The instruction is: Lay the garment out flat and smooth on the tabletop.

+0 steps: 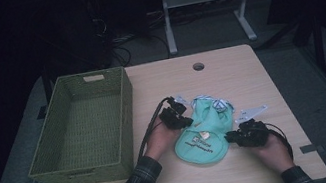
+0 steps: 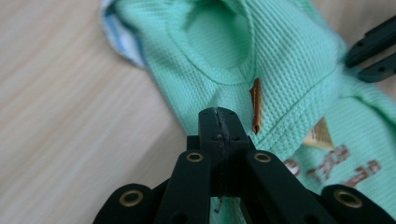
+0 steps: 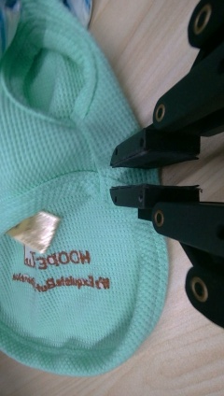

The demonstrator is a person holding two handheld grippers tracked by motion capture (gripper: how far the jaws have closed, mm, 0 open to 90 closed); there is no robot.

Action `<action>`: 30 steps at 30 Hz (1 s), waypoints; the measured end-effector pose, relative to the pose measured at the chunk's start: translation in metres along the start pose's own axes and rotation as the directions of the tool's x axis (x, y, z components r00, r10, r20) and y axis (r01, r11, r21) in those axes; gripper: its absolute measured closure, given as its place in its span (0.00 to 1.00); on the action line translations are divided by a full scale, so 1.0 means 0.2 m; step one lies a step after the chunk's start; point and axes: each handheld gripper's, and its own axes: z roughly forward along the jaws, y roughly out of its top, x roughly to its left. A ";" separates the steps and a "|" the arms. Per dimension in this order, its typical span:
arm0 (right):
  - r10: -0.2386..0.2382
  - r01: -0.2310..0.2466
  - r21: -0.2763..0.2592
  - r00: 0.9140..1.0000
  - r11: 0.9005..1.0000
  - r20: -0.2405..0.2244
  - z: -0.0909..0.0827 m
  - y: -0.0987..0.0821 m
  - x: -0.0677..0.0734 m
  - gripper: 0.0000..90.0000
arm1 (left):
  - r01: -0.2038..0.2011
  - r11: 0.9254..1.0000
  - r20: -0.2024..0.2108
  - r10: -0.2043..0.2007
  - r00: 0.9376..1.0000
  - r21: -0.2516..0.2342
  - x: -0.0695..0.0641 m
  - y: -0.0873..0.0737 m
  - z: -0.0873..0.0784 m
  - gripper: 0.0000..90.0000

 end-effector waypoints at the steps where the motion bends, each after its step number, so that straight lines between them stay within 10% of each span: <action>1: 0.000 0.000 0.000 1.000 1.000 0.000 0.00 0.00 0.00 0.87 | 0.000 1.000 0.000 0.000 1.000 0.000 0.00 0.00 0.00 1.00; 8: -0.001 0.001 0.000 1.000 1.000 0.015 -0.01 0.00 -0.01 0.87 | 0.027 0.997 -0.033 -0.025 0.999 0.069 0.03 -0.07 -0.02 1.00; 19: -0.012 0.012 -0.034 1.000 0.999 0.000 -0.04 0.02 0.00 0.92 | -0.008 1.000 -0.014 0.008 1.000 -0.004 -0.03 -0.04 -0.09 1.00; 30: 0.001 -0.001 -0.004 1.000 1.000 -0.001 0.00 0.03 0.00 1.00 | -0.014 0.998 -0.007 0.015 1.000 0.065 0.01 -0.09 -0.02 1.00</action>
